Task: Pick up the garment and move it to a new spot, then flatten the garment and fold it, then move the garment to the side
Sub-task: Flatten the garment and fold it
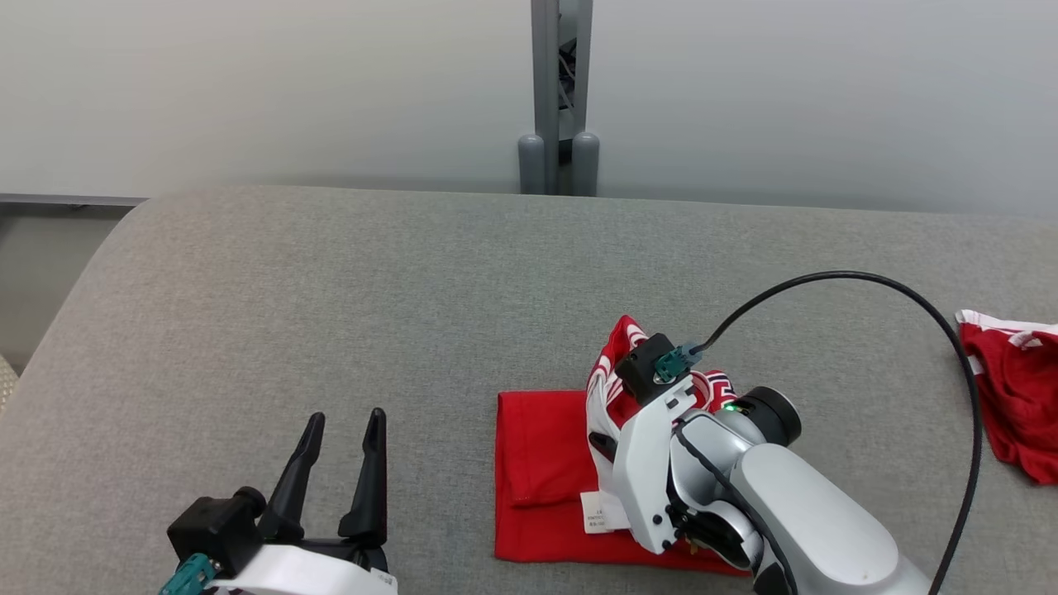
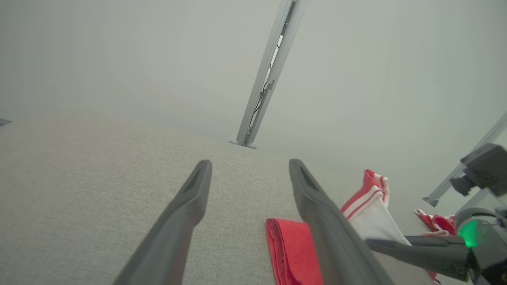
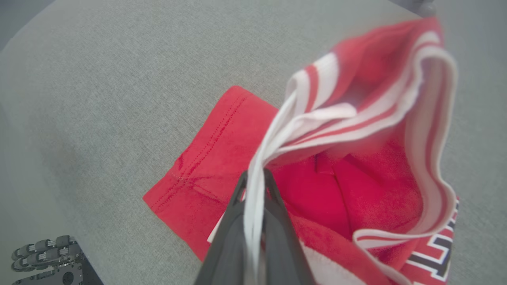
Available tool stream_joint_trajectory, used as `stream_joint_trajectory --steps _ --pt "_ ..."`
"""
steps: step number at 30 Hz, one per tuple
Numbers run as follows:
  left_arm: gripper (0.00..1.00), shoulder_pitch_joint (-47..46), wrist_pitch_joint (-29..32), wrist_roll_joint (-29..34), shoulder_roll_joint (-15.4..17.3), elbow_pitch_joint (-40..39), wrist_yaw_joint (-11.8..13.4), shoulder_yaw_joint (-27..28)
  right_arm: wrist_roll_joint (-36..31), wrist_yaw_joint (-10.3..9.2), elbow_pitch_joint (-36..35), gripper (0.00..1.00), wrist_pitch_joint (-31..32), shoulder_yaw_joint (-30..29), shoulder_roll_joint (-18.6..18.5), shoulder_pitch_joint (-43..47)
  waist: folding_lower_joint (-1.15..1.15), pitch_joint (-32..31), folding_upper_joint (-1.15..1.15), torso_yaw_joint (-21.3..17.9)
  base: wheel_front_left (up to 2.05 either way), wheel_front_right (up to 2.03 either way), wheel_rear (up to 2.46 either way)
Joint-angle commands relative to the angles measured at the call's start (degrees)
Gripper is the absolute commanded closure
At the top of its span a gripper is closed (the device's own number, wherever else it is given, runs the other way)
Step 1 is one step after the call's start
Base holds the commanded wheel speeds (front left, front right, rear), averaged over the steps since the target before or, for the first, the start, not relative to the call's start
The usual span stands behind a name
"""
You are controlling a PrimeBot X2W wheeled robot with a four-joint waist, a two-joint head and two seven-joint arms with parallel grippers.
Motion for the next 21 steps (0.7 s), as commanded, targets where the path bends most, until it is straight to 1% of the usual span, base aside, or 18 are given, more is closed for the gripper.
stream_joint_trajectory --steps 1,7,11,12,13,14,15,17,18,21 --pt "0.00 -1.12 -0.08 0.24 -0.07 0.49 -0.46 -0.24 1.29 0.00 1.08 1.00 -0.84 0.85 0.00 -0.94 0.00 -0.03 0.00 1.26 0.00 0.00 0.00" --pt "0.00 -2.70 0.06 0.61 -1.25 2.28 -1.57 -1.96 4.10 0.00 6.97 1.00 -2.64 4.48 -0.07 -3.63 0.00 -0.11 0.00 4.19 0.00 0.00 0.00" --pt "0.00 -3.14 -0.01 0.68 -1.82 3.28 -2.05 -2.64 5.49 0.00 9.77 1.00 -3.76 6.25 -0.06 -5.40 0.00 -0.14 0.00 5.33 0.00 0.00 0.00" --pt "0.00 -3.33 -0.03 0.69 -1.94 3.46 -2.17 -2.78 5.78 0.00 10.37 0.95 -4.29 6.63 -0.06 -5.76 0.00 -0.13 0.00 5.53 0.00 0.00 0.00" --pt "0.00 -3.51 -0.05 0.70 -2.04 3.70 -2.33 -2.87 6.08 0.00 10.94 0.73 -4.84 6.76 -0.06 -6.10 0.00 -0.13 0.00 5.70 0.00 0.00 0.00" --pt "0.00 -3.64 -0.07 0.71 -2.13 3.91 -2.42 -2.97 6.53 0.00 11.35 0.41 -5.52 6.80 -0.08 -6.31 0.00 -0.15 0.00 5.83 0.00 0.00 0.00" --pt "0.00 -3.68 -0.08 0.73 -2.20 4.07 -2.42 -3.06 6.98 0.00 11.48 0.00 -6.18 7.09 -0.05 -6.48 0.00 -0.19 0.00 5.92 0.00 0.00 0.00" --pt "0.00 -3.69 -0.11 0.81 -2.25 4.39 -2.48 -3.17 8.29 0.00 11.33 0.00 -7.31 7.71 -0.03 -6.97 0.00 -0.25 0.00 5.90 0.00 0.00 0.00" --pt "0.00 -3.63 -0.14 0.91 -2.04 4.61 -2.43 -3.09 10.59 0.00 10.56 0.00 -8.84 8.63 -0.09 -7.67 0.00 -0.41 0.00 5.29 0.00 0.00 0.00" --pt "0.00 -3.31 -0.10 1.06 -1.63 4.60 -2.23 -3.07 12.97 0.00 9.48 0.00 -9.88 9.51 -0.07 -8.89 0.00 -0.61 0.00 4.12 0.00 0.00 0.00"
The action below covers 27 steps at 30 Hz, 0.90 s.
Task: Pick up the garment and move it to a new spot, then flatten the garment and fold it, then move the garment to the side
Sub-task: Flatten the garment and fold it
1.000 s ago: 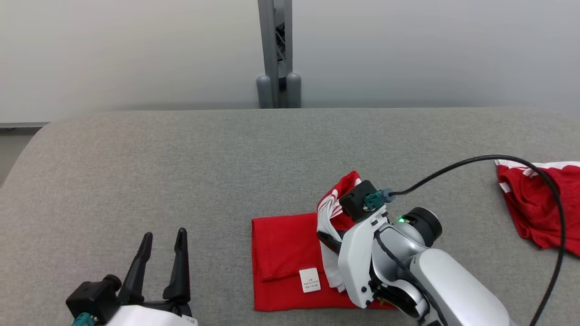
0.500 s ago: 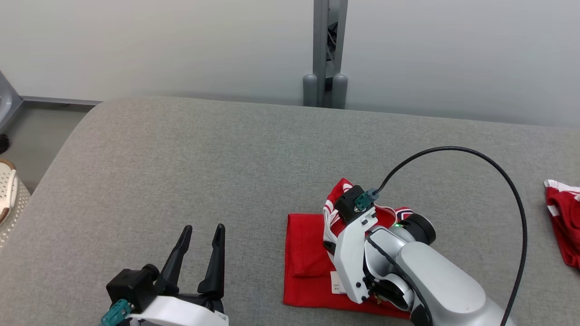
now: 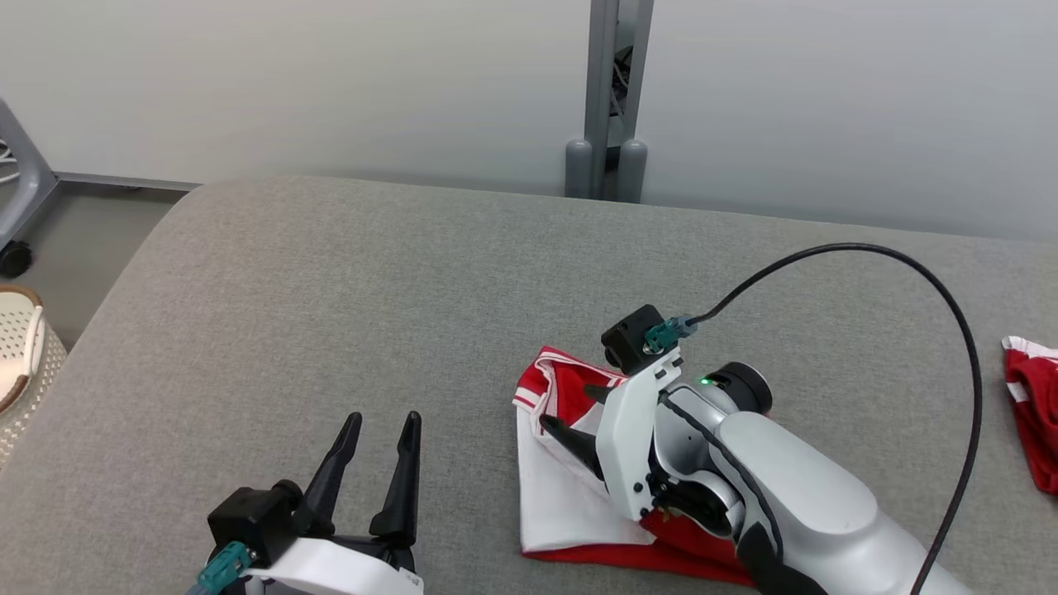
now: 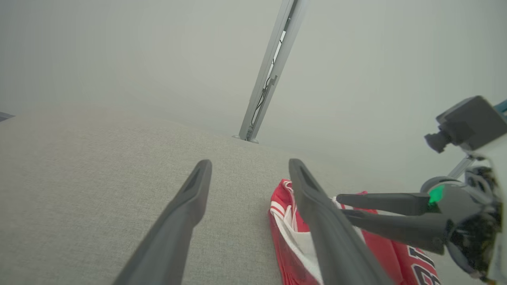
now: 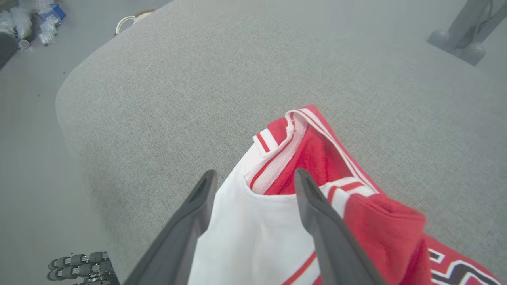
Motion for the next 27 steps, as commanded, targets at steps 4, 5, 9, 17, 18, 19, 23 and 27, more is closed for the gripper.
stream_joint_trajectory --steps 4,5,9,17,18,19,23,27 --pt "0.00 -0.53 0.05 0.60 0.77 -0.50 0.49 0.25 2.50 -0.01 -1.35 0.00 -2.72 -0.05 -0.25 -2.91 0.00 -0.09 0.00 -2.30 0.00 0.00 0.00" --pt "0.00 -0.46 0.11 0.57 0.92 -0.65 0.59 0.32 2.68 -0.02 -1.39 0.00 -3.47 -0.34 -0.26 -3.42 0.00 -0.08 0.00 -2.77 0.00 0.00 0.00" --pt "0.00 0.37 0.22 0.69 1.75 -1.77 1.23 0.75 1.27 -0.01 0.82 0.00 -9.58 -6.67 -0.29 -6.21 0.00 0.03 0.00 -5.29 0.00 0.00 0.00" --pt "0.00 1.27 0.84 0.96 3.12 -4.08 2.16 0.83 -7.29 -0.01 5.37 0.00 -16.30 -22.18 -1.46 -1.46 0.00 1.37 0.00 -8.27 0.00 0.00 0.00" --pt "0.00 1.18 0.95 0.96 3.20 -4.22 2.19 0.83 -7.74 -0.01 5.35 0.13 -16.48 -22.69 -1.47 -0.63 0.00 1.57 0.00 -8.28 0.00 0.00 0.00" --pt "0.00 1.02 1.01 1.00 3.28 -4.35 2.19 0.81 -8.06 -0.01 5.28 0.53 -16.47 -23.03 -1.40 0.12 0.00 1.79 0.00 -8.20 0.00 0.00 0.00" --pt "0.00 0.15 1.50 1.21 3.56 -4.75 2.33 0.59 -8.10 -0.01 5.64 1.00 -17.08 -23.91 -0.95 2.86 0.00 2.81 0.00 -6.99 0.00 0.00 0.00" --pt "0.00 -0.40 1.70 1.39 3.79 -5.15 2.46 0.55 -7.54 -0.01 6.61 1.00 -17.65 -23.91 -0.69 4.39 0.00 3.65 0.00 -5.60 0.00 0.00 0.00"
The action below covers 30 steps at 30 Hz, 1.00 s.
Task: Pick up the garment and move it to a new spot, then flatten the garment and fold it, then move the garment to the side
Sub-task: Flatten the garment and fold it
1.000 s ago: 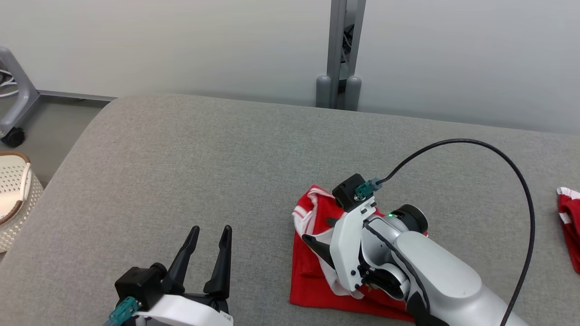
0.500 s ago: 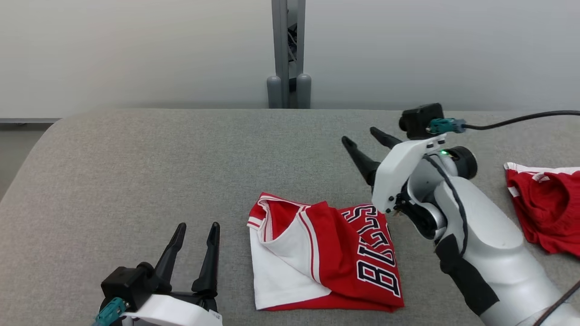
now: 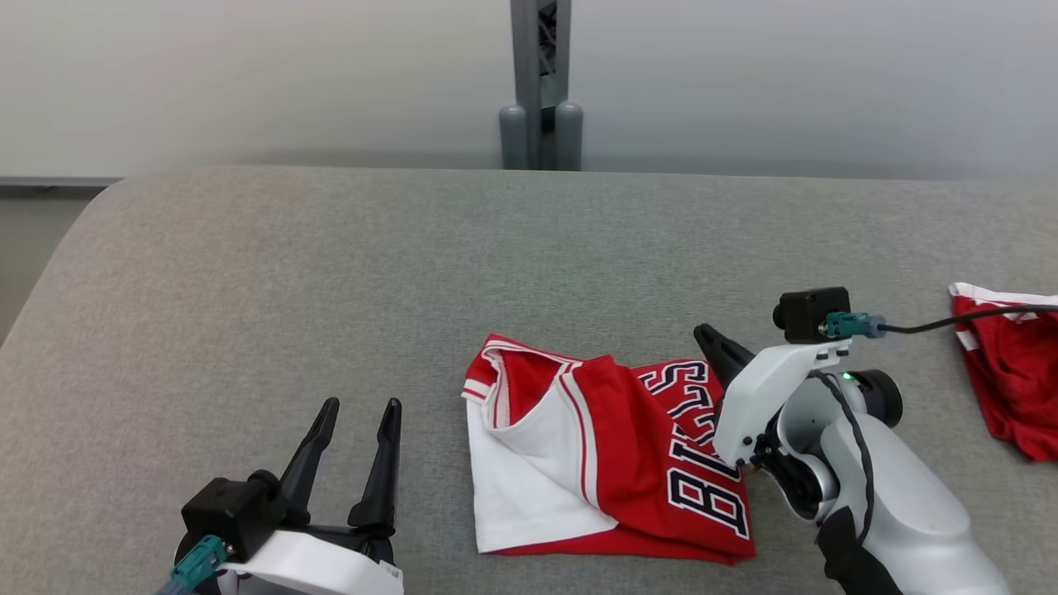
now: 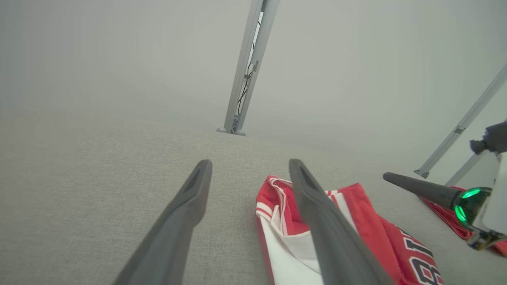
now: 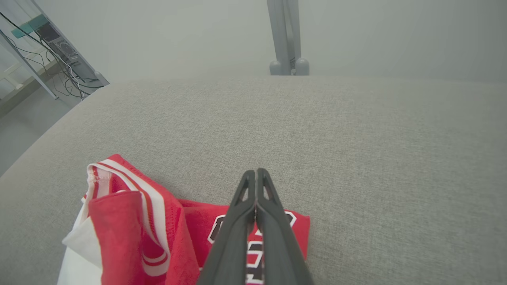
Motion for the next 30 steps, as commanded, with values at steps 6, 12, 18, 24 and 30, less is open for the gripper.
stream_joint_trajectory --steps 6,12,18,24,30 --pt "0.00 -1.37 0.30 0.54 0.65 -0.52 0.24 0.03 0.35 0.00 1.30 1.00 -2.92 2.04 0.17 1.03 0.00 1.86 0.00 3.61 0.00 0.00 0.00" --pt "0.00 -0.89 0.15 0.30 0.79 -0.77 0.61 0.23 1.91 0.00 0.28 1.00 -4.38 5.53 0.21 2.74 0.00 2.29 0.00 5.54 0.00 0.00 0.00" --pt "0.00 -0.49 -0.05 -0.04 0.98 -0.86 0.69 0.37 3.13 0.00 -2.01 1.00 -4.84 11.52 0.35 5.12 0.00 2.18 0.00 6.20 0.00 0.00 0.00" --pt "0.00 -0.48 -0.03 0.01 1.09 -1.17 1.03 0.27 6.76 0.00 -7.78 1.00 -4.30 20.50 0.33 7.43 0.00 2.22 0.00 5.88 0.00 0.00 0.00" --pt "0.00 -0.70 0.04 -0.16 1.19 -1.16 1.15 0.16 9.73 0.00 -9.70 1.00 -2.66 28.42 0.31 9.16 0.00 2.11 0.00 5.58 0.00 0.00 0.00"
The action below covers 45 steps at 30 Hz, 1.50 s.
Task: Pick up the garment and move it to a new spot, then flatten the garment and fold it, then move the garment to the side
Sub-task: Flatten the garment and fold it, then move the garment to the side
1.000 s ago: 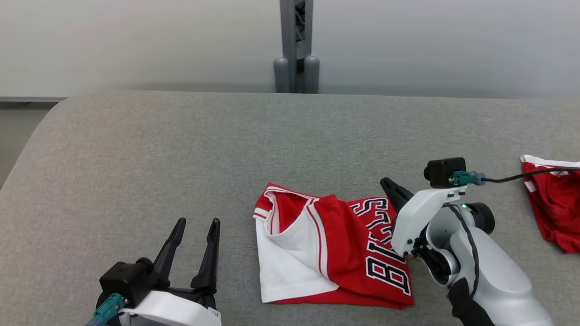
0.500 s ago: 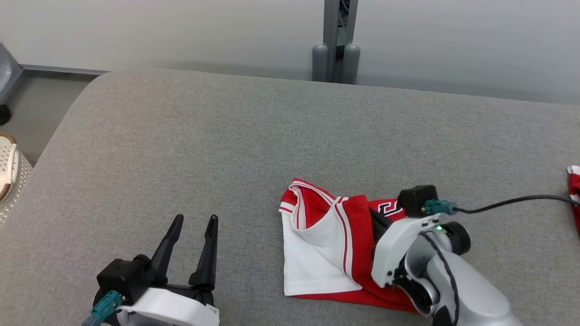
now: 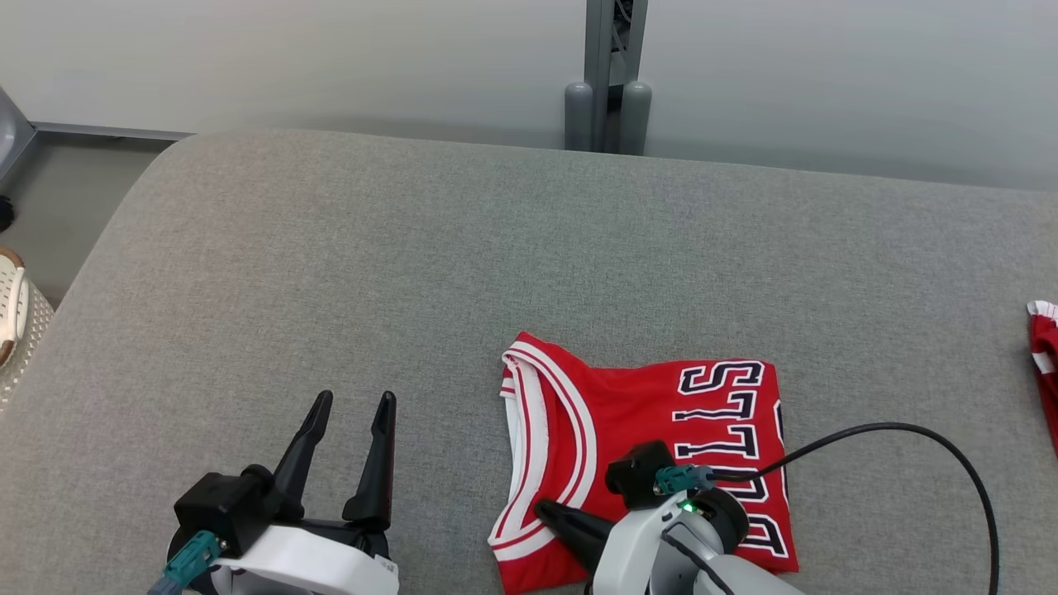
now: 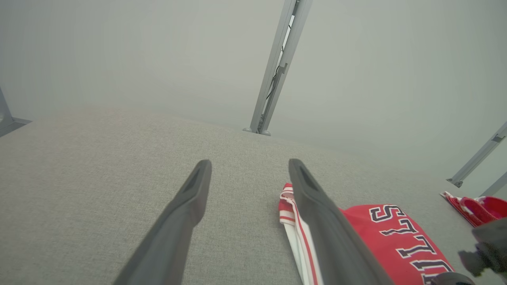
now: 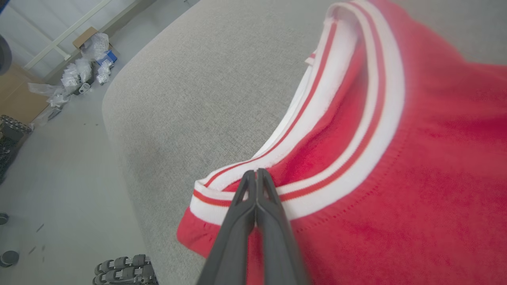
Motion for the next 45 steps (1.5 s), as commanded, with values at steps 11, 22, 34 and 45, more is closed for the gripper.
stream_joint_trajectory --steps 11,22,34,45 --pt "0.00 1.37 -0.33 -0.58 0.74 -0.06 1.01 0.56 -1.93 0.00 -1.39 1.00 -5.96 -2.19 -0.36 -3.81 0.00 -1.85 0.00 -2.18 0.00 0.00 0.00" --pt "0.00 3.46 0.23 -0.76 1.67 -0.95 1.95 0.45 -9.03 0.00 -9.14 0.00 -3.09 -17.07 -6.44 -1.60 0.00 -4.75 0.00 -7.21 0.00 0.00 0.00" --pt "0.00 4.57 0.05 -0.30 2.03 -1.40 2.73 0.05 -10.82 0.00 -20.96 0.00 14.42 -28.80 -12.13 9.73 0.00 -5.02 0.00 -9.68 0.00 0.00 0.00" --pt "0.00 1.71 -0.49 -0.04 0.98 -0.46 1.55 -0.71 -6.36 0.00 -17.51 0.00 26.41 -34.02 -9.66 10.43 0.00 -1.22 0.00 -4.95 0.00 0.00 0.00"
